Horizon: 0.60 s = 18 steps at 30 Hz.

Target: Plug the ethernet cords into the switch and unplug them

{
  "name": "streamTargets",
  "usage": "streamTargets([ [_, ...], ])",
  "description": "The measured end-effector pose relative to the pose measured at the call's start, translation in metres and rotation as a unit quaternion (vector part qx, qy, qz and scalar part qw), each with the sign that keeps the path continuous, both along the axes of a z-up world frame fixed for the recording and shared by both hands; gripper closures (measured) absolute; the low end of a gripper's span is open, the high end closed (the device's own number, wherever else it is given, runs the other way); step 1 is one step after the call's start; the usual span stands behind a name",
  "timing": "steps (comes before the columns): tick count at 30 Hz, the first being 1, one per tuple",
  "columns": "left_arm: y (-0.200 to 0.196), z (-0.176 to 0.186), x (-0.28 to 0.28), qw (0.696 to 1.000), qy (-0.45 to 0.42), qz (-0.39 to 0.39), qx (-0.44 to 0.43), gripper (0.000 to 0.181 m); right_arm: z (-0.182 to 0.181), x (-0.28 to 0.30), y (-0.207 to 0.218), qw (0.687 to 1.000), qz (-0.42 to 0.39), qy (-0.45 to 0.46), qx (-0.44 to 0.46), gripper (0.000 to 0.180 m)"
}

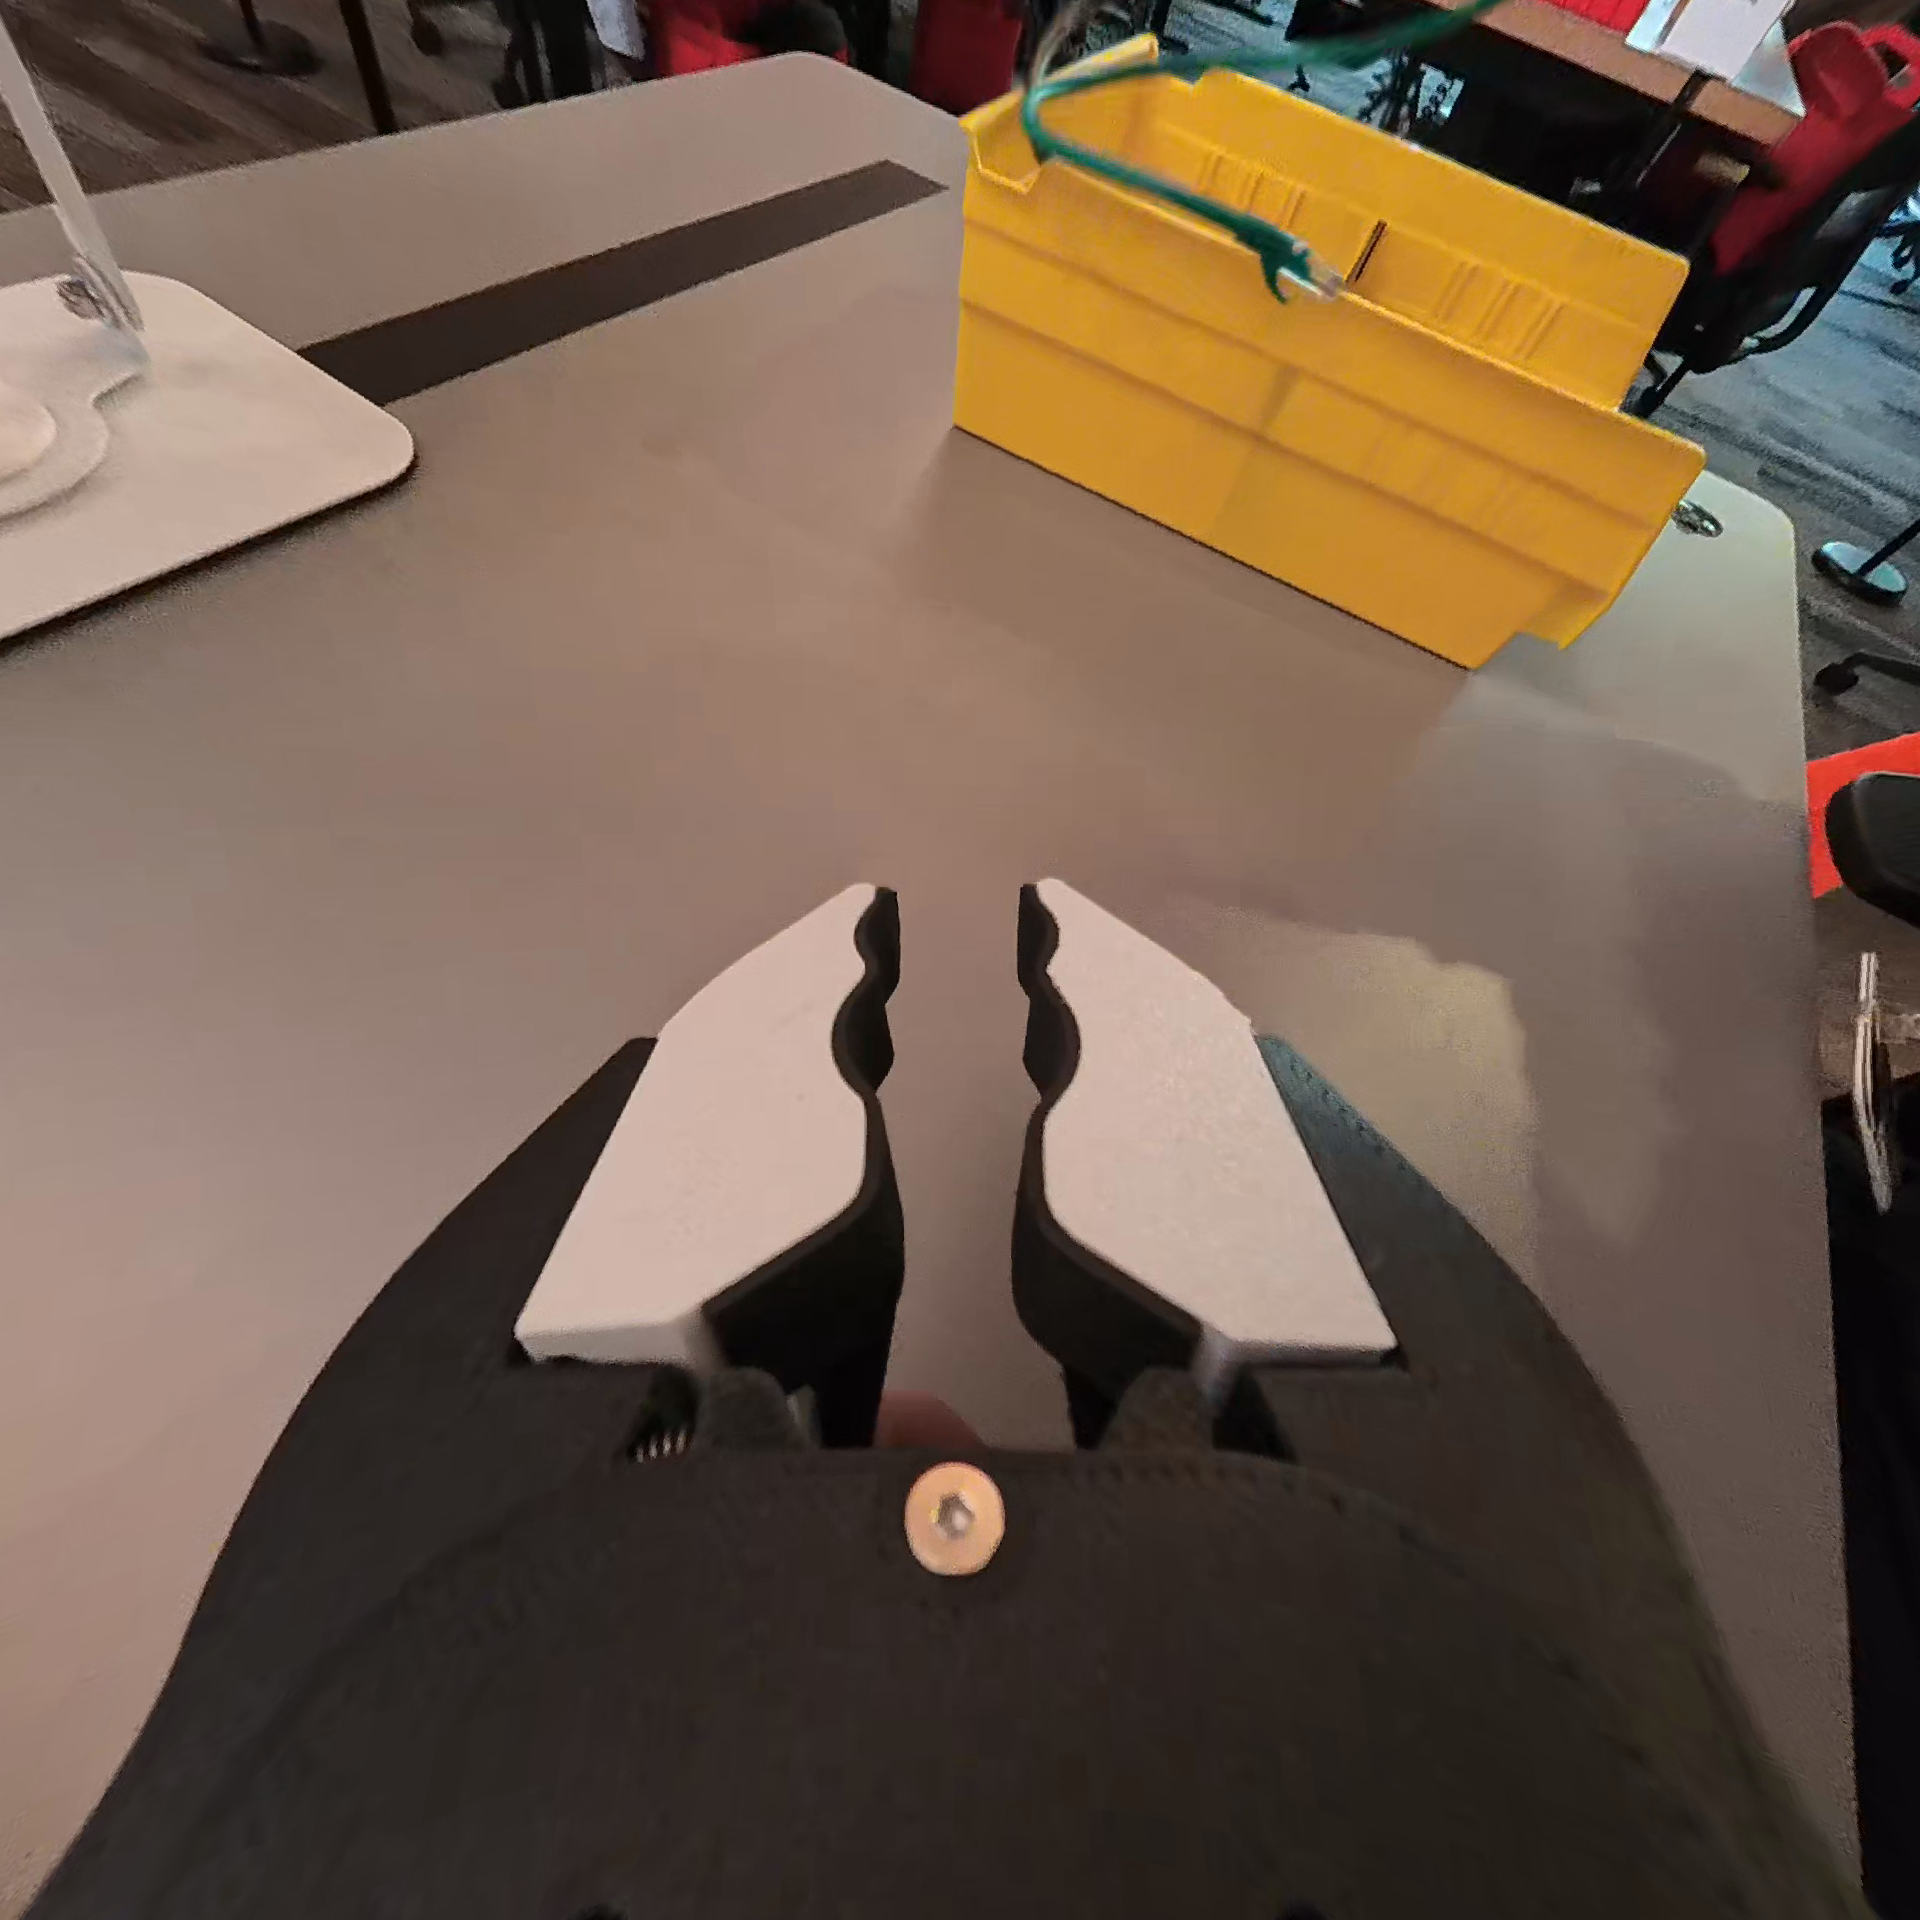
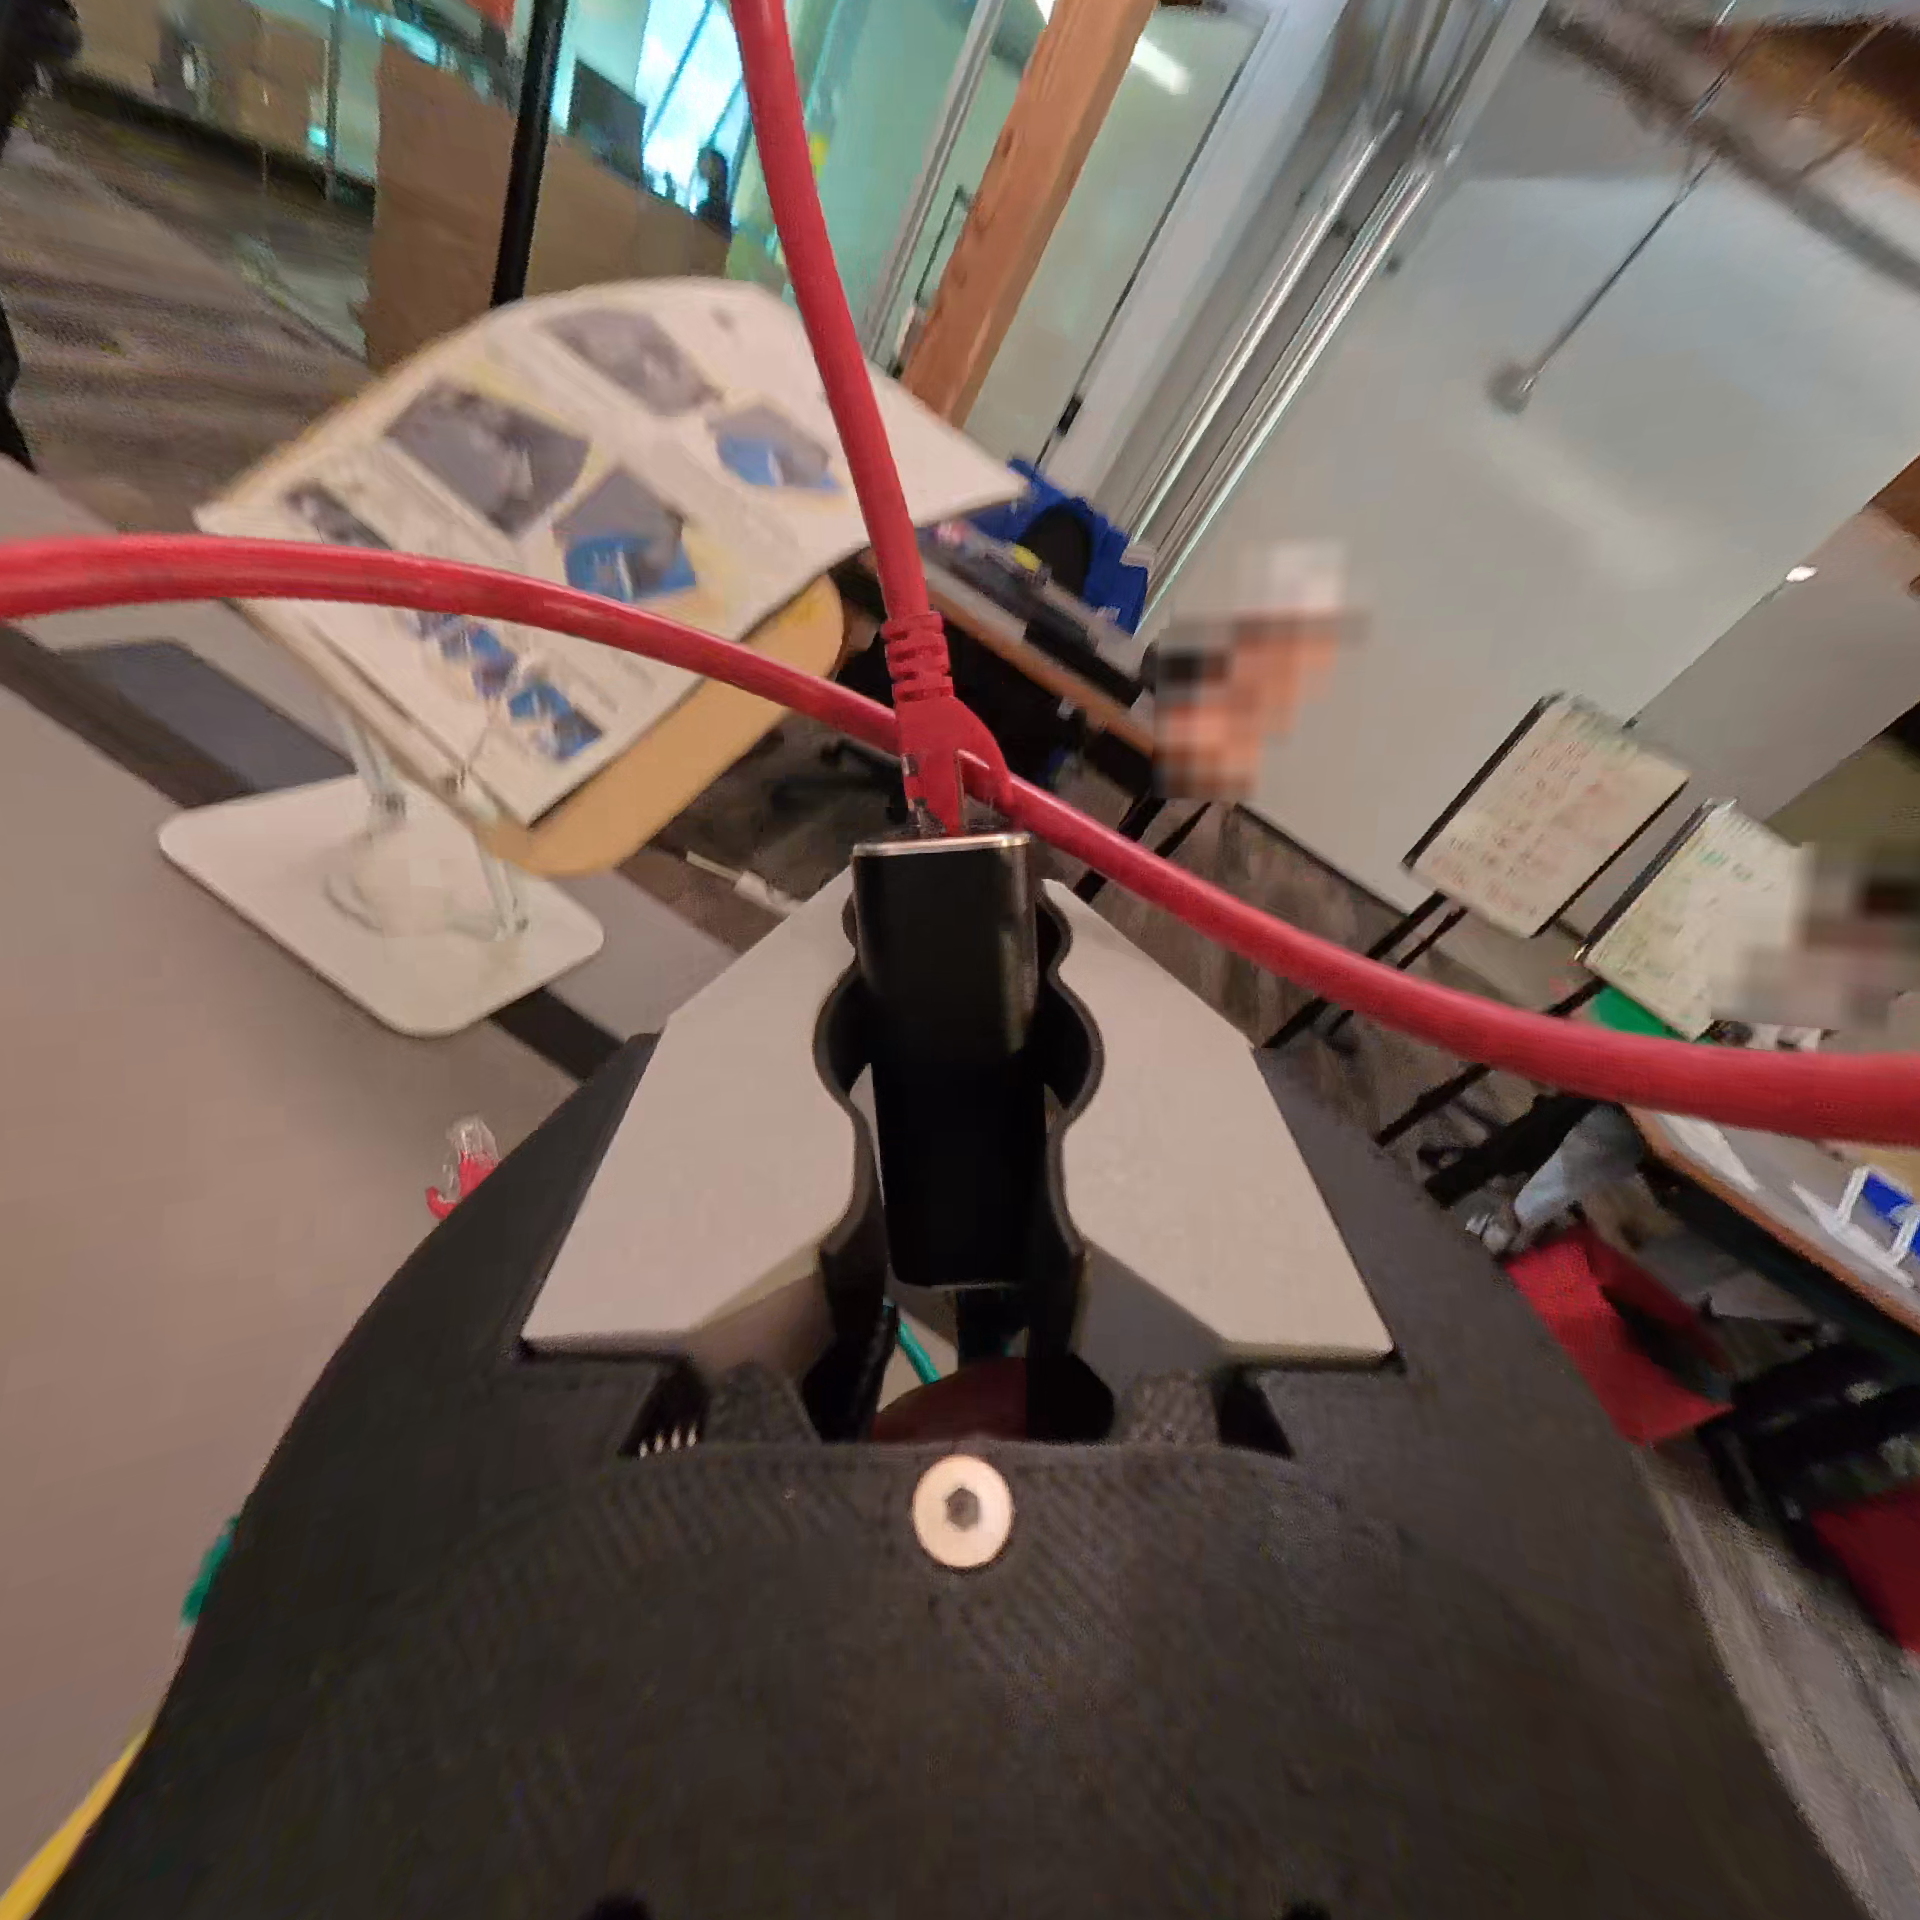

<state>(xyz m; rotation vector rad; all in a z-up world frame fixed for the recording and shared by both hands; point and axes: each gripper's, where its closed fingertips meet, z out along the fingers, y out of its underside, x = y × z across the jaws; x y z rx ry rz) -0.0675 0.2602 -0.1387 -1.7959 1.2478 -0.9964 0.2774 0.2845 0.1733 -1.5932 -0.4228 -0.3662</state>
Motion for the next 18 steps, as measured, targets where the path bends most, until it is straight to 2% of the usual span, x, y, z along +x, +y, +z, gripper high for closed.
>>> streamTargets([
  [4, -0.004, -0.008, 0.004, 1.0, 0.013, -0.007, -0.001, 0.159, -0.083, 0.016, 0.011, 0.997, -0.01, -0.001, -0.076, 0.156],
  [8, -0.01, -0.014, 0.007, 0.999, 0.03, -0.019, 0.003, 0.158, -0.151, 0.034, 0.012, 0.989, -0.024, 0.0, -0.146, 0.156],
  [12, -0.014, -0.023, 0.011, 0.998, 0.05, -0.028, 0.01, 0.158, -0.199, 0.055, 0.006, 0.977, -0.058, -0.008, -0.204, 0.156],
  [15, -0.018, -0.029, 0.014, 0.997, 0.062, -0.036, 0.012, 0.157, -0.226, 0.071, 0.001, 0.965, -0.096, -0.061, -0.235, 0.156],
  [18, -0.021, -0.033, 0.015, 0.996, 0.073, -0.043, 0.016, 0.157, -0.25, 0.067, 0.001, 0.958, -0.089, -0.062, -0.267, 0.156],
])
